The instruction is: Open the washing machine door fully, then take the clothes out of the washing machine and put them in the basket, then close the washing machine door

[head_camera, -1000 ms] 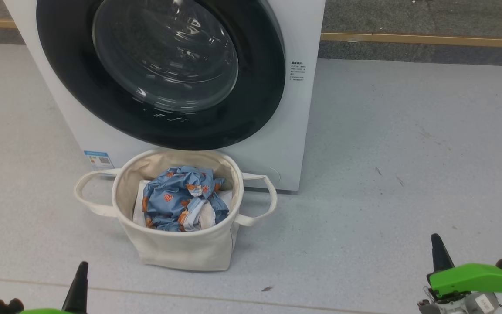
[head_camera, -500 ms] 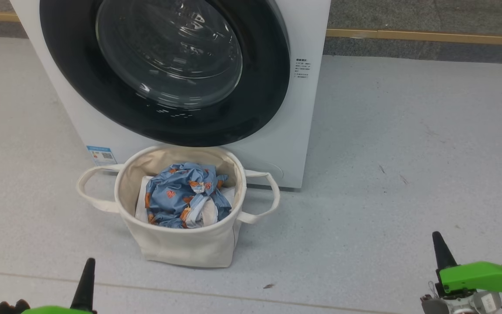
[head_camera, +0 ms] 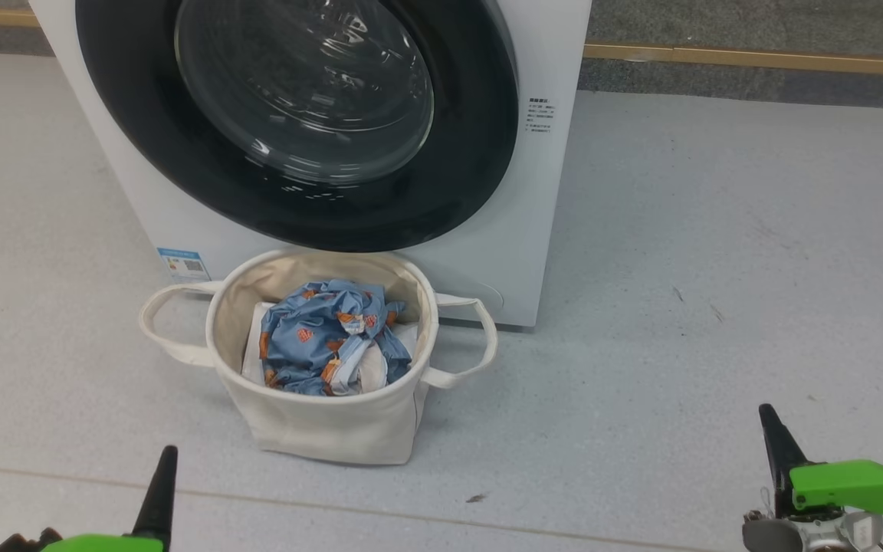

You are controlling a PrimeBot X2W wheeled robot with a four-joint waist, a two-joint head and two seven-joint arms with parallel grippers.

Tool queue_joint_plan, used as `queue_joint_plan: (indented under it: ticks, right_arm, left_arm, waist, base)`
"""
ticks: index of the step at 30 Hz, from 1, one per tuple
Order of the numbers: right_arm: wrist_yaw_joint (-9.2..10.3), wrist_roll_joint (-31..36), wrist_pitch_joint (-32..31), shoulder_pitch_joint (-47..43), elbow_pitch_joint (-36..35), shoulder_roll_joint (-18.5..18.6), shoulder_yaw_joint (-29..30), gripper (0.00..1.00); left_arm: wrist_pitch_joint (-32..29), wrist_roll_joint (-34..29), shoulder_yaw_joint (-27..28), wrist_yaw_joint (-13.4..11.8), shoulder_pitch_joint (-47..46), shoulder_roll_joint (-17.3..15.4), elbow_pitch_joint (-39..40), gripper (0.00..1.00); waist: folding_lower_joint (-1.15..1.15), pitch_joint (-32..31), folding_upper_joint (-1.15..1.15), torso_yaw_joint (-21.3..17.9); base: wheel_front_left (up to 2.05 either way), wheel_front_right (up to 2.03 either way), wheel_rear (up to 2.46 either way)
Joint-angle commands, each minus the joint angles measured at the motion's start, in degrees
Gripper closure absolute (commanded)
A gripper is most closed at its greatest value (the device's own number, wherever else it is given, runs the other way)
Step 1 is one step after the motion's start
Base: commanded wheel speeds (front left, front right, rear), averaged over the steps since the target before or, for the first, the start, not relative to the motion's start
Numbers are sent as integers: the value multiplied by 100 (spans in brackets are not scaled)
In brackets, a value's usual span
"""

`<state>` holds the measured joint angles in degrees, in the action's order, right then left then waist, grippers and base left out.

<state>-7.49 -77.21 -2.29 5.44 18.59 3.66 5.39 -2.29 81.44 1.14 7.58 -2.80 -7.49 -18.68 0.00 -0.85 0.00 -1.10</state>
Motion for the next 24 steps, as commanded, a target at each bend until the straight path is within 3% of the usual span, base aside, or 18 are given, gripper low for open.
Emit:
queue_joint_plan:
  ticks: [1, 24]
  right_arm:
    - [-1, -102, -42, 125, -245, -4, -63, 100]
    - [0, -1494, -421, 74, -457, -79, 115, 100]
  left_arm:
    - [-36, 76, 219, -7, -326, -25, 225, 100]
    - [-422, 1071, 541, -9, -339, 461, 465, 100]
  waist:
    - [0, 2, 0, 3]
    - [0, 102, 0, 110]
  base:
    - [0, 0, 0]
    - [0, 0, 0]
